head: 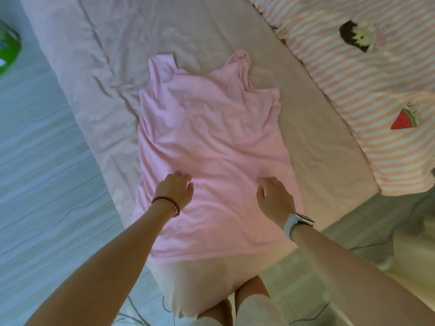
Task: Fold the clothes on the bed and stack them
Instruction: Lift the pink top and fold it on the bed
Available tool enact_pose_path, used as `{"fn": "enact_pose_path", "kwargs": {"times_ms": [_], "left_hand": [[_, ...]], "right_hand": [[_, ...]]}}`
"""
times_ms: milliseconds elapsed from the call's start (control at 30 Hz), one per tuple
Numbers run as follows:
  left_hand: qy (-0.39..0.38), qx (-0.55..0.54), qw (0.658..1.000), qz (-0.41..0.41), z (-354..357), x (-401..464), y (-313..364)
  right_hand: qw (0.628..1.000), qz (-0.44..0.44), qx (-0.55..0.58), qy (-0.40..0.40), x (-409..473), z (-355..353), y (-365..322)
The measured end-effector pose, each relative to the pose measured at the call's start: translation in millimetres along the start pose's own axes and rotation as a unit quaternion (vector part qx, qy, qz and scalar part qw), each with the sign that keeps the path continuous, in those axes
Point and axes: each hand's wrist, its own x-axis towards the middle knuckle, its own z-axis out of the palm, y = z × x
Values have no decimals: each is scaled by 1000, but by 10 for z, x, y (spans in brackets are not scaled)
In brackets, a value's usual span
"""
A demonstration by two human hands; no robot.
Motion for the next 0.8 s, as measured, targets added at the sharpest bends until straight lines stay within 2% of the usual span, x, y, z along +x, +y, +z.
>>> {"fn": "enact_pose_path", "kwargs": {"times_ms": [233,400,500,633,800], "left_hand": [[89,-98,991,0,-525,1301,358],[201,-75,974,-78,-775,2068,152],[254,-83,954,-137,-949,2406,-35],[238,-111,940,-216,-1183,2765,-368],[208,-284,897,-267,-1373,3107,-657]], "right_hand": [[988,-80,15,132,1451,-720,-225],[983,-113,13,141,2378,-886,-370],[984,-104,44,136,2815,-924,-556],[987,-64,-9,149,3243,-930,-856],[985,-17,-47,166,3555,-800,-1040]]}}
